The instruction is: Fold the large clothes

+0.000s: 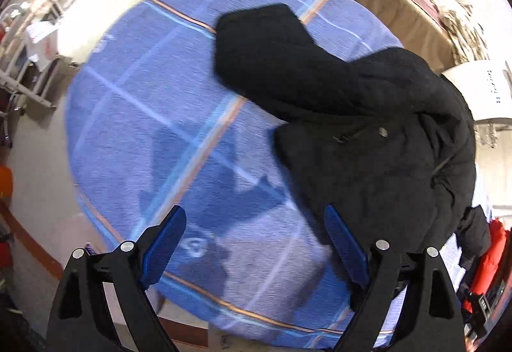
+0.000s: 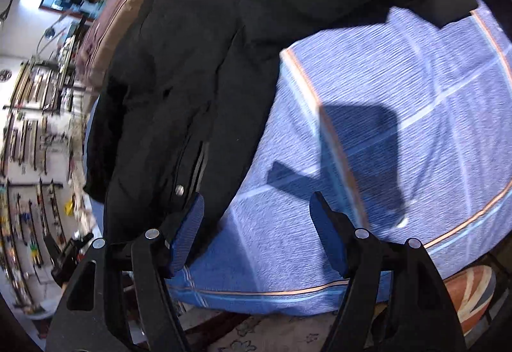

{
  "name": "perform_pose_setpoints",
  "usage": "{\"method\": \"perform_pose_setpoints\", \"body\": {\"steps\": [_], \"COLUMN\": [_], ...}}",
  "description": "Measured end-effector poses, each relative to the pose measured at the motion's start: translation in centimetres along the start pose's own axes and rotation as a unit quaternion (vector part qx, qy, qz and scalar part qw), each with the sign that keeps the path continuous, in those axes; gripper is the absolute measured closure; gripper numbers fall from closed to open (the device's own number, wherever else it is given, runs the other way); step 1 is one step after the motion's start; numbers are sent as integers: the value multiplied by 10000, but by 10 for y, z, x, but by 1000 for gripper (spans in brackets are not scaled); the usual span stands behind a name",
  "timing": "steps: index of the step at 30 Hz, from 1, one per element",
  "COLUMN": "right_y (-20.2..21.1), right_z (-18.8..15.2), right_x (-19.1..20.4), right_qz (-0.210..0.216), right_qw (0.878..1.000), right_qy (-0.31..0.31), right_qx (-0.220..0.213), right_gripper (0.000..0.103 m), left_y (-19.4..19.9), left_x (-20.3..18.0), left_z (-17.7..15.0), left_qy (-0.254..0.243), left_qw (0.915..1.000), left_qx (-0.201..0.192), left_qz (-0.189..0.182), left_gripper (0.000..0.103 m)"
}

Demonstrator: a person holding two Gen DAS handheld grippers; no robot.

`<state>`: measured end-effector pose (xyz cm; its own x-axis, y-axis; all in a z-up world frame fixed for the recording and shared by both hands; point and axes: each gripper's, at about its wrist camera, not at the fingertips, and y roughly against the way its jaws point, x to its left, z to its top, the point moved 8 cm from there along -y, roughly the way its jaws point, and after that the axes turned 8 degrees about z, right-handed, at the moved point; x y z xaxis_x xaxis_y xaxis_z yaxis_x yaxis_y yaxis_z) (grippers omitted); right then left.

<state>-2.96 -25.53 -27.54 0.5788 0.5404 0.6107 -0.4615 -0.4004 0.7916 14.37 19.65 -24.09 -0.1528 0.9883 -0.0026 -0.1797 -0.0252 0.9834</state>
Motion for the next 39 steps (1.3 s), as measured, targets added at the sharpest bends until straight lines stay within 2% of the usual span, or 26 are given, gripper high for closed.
{"method": "perform_pose_setpoints", "body": {"steps": [2, 5, 7, 10, 11, 14, 15, 16, 17, 18, 19, 21, 23, 27, 29, 31, 34, 35, 36, 37, 39], "right_y": [-36, -97, -133, -184, -195, -201, -200, -198, -198, -193, -186, -167, -134, -38, 1, 28, 42, 46, 40, 36, 24], "right_z": [-29, -54, -76, -105, -112, -111, -109, -107, -106, -103, -100, -95, -87, -61, -63, -59, -62, -59, -61, -64, -69], "right_x": [25, 51, 60, 72, 75, 89, 91, 93, 94, 94, 94, 94, 97, 85, 60, 37, 14, 5, -8, -9, -12], "right_qz": [211, 572, 548, 679, 588, 369, 441, 631, 733, 875, 1011, 1252, 1508, 1744, 1522, 1052, 628, 578, 487, 409, 393], "right_qw": [9990, 9929, 9904, 9835, 9836, 9899, 9906, 9902, 9889, 9875, 9862, 9826, 9808, 9819, 9858, 9924, 9948, 9950, 9958, 9962, 9957], "right_qy": [165, 280, 241, -86, -180, -12, -28, -129, -229, -334, -436, -684, -761, -662, -716, -598, -686, -717, -688, -668, -739], "right_qx": [360, 1000, 1247, 1676, 1695, 1366, 1295, 1243, 1270, 1267, 1239, 1189, 971, 326, -25, -240, -416, -387, -357, -369, -399], "right_gripper": [34, 34, 34, 34, 34, 34, 48, 62, 66, 81, 85, 90, 90, 92, 95, 97, 96, 94, 86, 64, 32], "left_y": [17, 37, 45, 45, 42, 30, 28, 25, 22, 19, 16, 10, 5, -13, -23, -35, -53, -60, -65, -69, -76], "left_x": [24, 47, 58, 76, 81, 83, 82, 77, 71, 63, 56, 36, 18, -22, -41, -55, -80, -90, -95, -99, -98], "left_z": [8, 6, -1, -25, -36, -56, -60, -63, -63, -62, -60, -48, -36, -13, -4, 3, 1, -3, -4, -3, 6], "left_qy": [140, 242, 295, 336, 319, 216, 141, 69, -44, -165, -273, -556, -710, -1070, -1409, -1695, -1999, -2235, -2432, -2652, -2811], "left_qw": [9995, 9979, 9974, 9968, 9966, 9956, 9955, 9956, 9959, 9961, 9962, 9957, 9954, 9931, 9885, 9838, 9790, 9738, 9694, 9639, 9582], "left_qx": [-199, -457, -491, -417, -347, -277, -262, -287, -325, -359, -385, -447, -488, -477, -531, -565, -206, -80, -112, -234, -417], "left_qz": [189, 391, 446, 593, 678, 872, 901, 888, 845, 784, 736, 597, 418, 95, 117, 149, -349, -418, -303, -64, 332], "left_gripper": [15, 10, 6, 6, 6, 6, 6, 6, 6, 6, 6, 6, 6, 6, 6, 6, 6, 6, 6, 6, 7]}}
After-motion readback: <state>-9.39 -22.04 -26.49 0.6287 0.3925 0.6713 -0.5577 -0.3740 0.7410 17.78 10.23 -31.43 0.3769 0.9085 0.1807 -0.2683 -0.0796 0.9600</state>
